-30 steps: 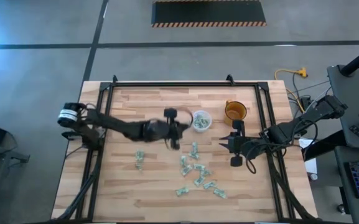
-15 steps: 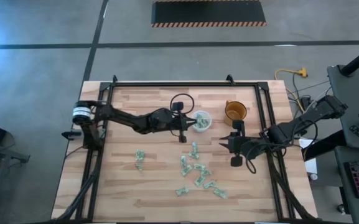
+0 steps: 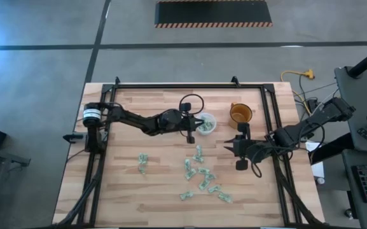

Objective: Pick and place Stevia / Truvia into bins
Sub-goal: Put the green stevia packet into the transparent bin

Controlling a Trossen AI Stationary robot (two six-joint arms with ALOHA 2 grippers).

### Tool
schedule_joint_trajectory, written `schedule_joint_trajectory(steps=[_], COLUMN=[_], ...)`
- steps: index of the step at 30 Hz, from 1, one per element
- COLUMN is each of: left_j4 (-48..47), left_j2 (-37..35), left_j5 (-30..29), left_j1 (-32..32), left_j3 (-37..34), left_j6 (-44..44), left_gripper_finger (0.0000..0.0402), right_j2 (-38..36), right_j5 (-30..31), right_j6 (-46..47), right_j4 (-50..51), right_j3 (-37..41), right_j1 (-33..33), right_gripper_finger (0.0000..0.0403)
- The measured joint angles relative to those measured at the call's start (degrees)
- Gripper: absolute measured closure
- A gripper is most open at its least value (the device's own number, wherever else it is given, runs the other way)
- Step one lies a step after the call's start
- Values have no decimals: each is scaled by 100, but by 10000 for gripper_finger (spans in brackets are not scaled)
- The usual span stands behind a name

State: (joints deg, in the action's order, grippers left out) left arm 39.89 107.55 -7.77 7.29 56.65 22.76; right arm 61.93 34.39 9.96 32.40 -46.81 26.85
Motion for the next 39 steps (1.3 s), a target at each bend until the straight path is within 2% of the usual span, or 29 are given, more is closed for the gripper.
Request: schedule_joint_trajectory(steps=[5,13,18,22,27,30,34,39], left_j4=[-80,-150,-346,-1256,-3057,-4009,-4621,-4624], left_j2=[0,-23,-176,-523,-1109,-1437,-1791,-1985], left_j5=[-19,-173,-189,-192,-151,-59,0,3], left_j1=[42,59,21,-44,-239,-453,-857,-1340], left_j3=[-1,-1,-1,-1,-1,-60,-316,-672], left_j6=[-6,-13,-31,-274,-736,-1082,-1364,-1618], left_gripper_finger=[377,277,236,228,228,228,228,228], right_j2=[0,7,15,15,22,119,427,982], right_j5=[-1,-33,-299,-881,-2017,-2437,-2711,-2757], right_j6=[13,144,274,353,227,-130,-537,-815], right_j4=[-2,-33,-97,-394,-1418,-2104,-2937,-3604], right_j3=[0,33,248,470,948,1213,1473,1580], right_j1=[0,2,1,0,2,4,2,2], right_gripper_finger=[321,332,328,320,313,312,314,310])
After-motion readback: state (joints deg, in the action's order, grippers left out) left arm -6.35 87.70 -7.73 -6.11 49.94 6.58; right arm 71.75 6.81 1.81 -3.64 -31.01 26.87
